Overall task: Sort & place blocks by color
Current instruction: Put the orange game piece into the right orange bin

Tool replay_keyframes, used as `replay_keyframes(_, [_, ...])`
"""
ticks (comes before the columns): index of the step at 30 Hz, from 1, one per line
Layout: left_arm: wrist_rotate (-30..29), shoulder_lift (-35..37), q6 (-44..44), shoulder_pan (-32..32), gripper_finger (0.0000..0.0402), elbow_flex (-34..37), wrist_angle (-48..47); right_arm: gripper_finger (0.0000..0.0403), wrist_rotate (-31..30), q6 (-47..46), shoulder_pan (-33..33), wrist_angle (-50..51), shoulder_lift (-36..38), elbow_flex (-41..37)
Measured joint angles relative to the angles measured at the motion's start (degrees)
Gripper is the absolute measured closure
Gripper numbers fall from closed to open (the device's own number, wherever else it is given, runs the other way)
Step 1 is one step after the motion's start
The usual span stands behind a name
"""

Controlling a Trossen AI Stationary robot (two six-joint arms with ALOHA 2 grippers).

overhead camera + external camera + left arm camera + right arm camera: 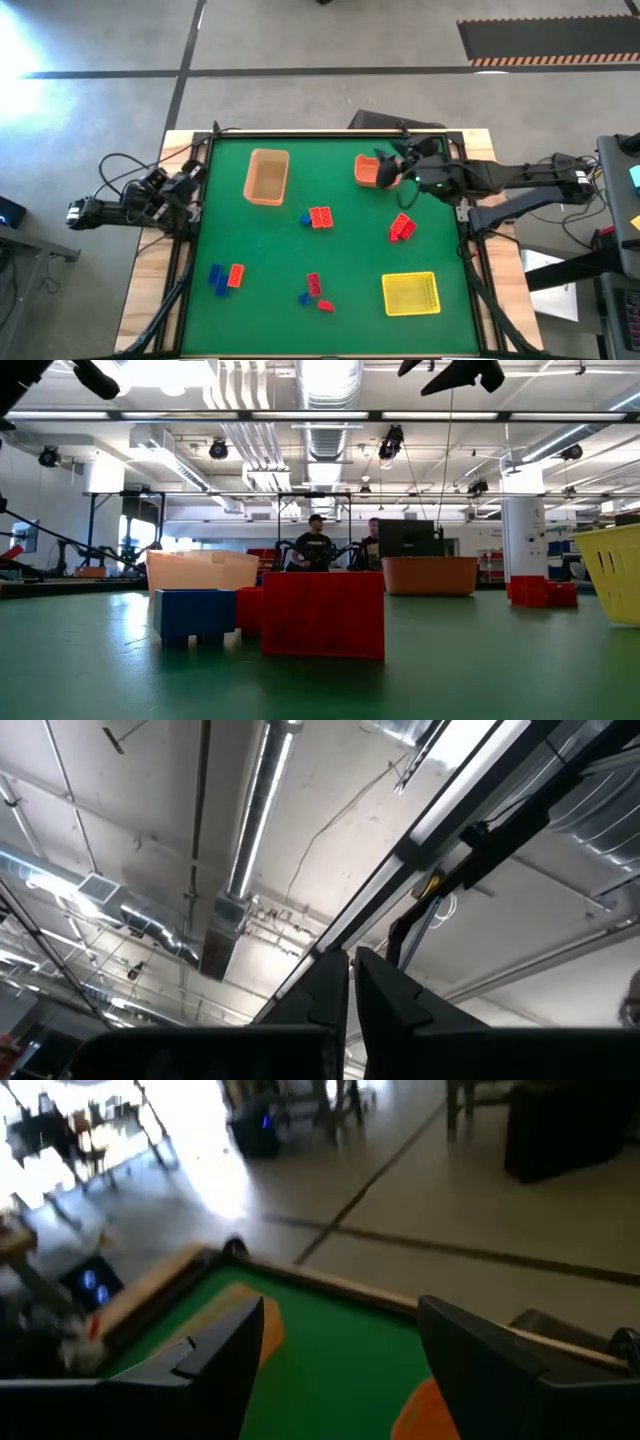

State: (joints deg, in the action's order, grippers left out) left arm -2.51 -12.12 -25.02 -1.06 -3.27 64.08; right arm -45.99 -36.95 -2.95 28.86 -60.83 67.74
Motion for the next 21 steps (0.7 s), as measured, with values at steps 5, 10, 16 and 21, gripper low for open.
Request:
replay_keyframes(5, [-3.44, -0.26, -0.24, 0.01, 0.0395, 0.0, -0.45, 0.0149, 3.88, -2.81, 0.38, 9.1, -4.82, 5.32])
replay_keyframes(10, [-16.74, -1.55, -3.2, 0.02, 0.0395, -0.01, -3.9, 0.0149, 4.43, -6.99, 0.36, 14.47, -8.99, 7.92])
replay_keyframes(16, [-26.91, -5.83, -6.1, 0.02, 0.0395, -0.87, -12.98, 0.0149, 5.75, -6.71, 0.36, 14.17, -13.04, 10.32])
replay_keyframes(21, [-28.51, -12.1, -11.47, 0.02, 0.0395, -1.3, -14.48, 0.0149, 7.42, -5.88, 0.36, 14.11, -15.36, 13.01])
